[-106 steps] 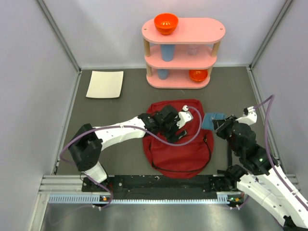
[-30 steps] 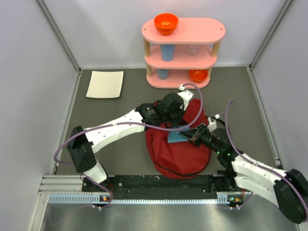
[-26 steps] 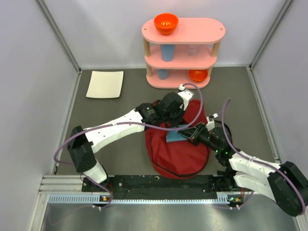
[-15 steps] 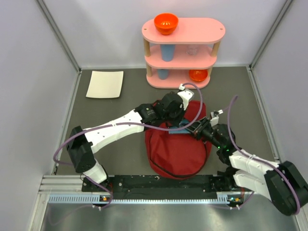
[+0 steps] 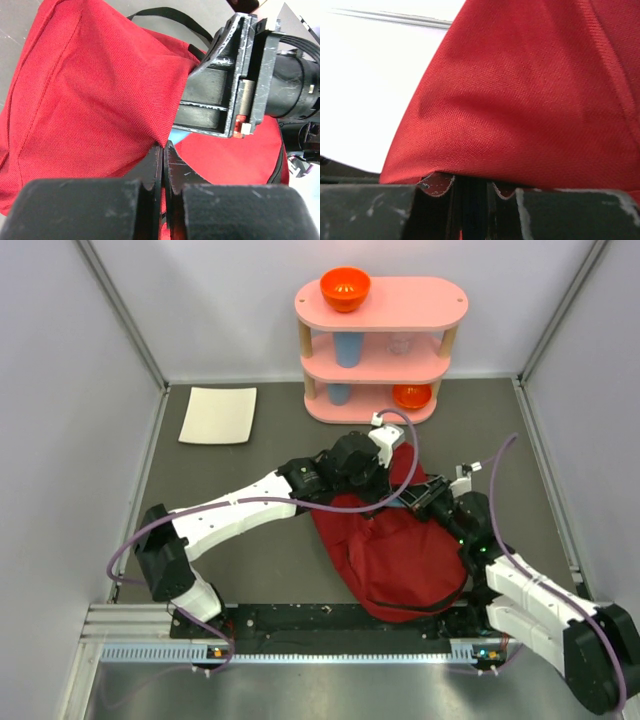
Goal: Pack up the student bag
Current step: Place the personal item in the student bag.
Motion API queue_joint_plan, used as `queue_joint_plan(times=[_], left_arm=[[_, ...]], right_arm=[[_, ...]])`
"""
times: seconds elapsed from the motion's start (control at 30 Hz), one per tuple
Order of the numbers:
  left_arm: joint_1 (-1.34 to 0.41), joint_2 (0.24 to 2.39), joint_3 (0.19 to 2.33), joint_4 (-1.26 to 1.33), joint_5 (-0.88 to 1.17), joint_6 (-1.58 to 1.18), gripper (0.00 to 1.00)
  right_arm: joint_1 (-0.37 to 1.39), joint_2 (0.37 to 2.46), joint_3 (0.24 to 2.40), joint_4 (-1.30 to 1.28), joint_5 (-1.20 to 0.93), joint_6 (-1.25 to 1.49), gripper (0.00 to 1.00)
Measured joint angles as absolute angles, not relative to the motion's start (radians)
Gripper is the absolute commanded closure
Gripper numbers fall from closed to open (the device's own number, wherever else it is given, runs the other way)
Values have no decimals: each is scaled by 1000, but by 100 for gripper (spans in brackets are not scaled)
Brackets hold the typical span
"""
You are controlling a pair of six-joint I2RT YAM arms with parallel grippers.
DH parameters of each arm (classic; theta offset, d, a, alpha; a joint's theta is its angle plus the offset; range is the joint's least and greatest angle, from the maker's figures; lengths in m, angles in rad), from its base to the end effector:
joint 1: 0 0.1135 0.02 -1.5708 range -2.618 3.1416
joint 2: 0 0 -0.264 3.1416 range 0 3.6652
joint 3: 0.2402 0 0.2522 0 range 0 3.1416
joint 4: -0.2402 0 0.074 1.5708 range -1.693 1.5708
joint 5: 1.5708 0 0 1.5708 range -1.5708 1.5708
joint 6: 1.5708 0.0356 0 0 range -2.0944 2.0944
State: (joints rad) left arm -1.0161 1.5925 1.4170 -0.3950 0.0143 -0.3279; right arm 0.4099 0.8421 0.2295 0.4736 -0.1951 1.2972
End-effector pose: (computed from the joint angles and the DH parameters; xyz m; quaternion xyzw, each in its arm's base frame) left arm 0.1943 -0.3145 0.3346 0.2993 0.8249 -0.3035 0.3714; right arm 0.1688 0.0808 0.2036 0.2646 0.7057 0.5405 0.3740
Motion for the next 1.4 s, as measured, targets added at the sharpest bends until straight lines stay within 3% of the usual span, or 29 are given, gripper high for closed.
queue_joint_plan(times=[0.27, 0.57, 0.77, 0.87, 1.13, 1.23, 1.27, 1.33, 1.37, 1.4], left_arm=[[-1001, 1593, 1417, -396, -6, -352, 100], [-937, 1593, 1418, -403, -24, -368, 100], [-876, 1593, 1409, -403, -19, -392, 100], [-860, 1593, 1394, -392, -19, -398, 100], [-845, 1592, 1369, -366, 12, -403, 100], [-845, 1592, 1367, -366, 20, -403, 100], [-845, 1592, 1365, -366, 22, -402, 100], [-843, 1592, 1363, -366, 27, -402, 100], [-842, 1592, 1361, -365, 29, -402, 100], [-841, 1591, 1357, -361, 30, -402, 100]], right_arm=[[410, 1021, 254, 638, -189, 1289, 100], [488, 1257, 347, 797, -120, 1277, 88], [522, 1443, 428, 913, -93, 1271, 70], [533, 1531, 468, 964, -100, 1267, 52], [541, 1484, 413, 945, -107, 1240, 40], [540, 1385, 380, 863, -83, 1221, 51], [540, 1356, 376, 834, -72, 1216, 65], [538, 1316, 371, 789, -56, 1207, 82], [535, 1307, 369, 772, -51, 1205, 95], [533, 1301, 368, 753, -45, 1205, 100]])
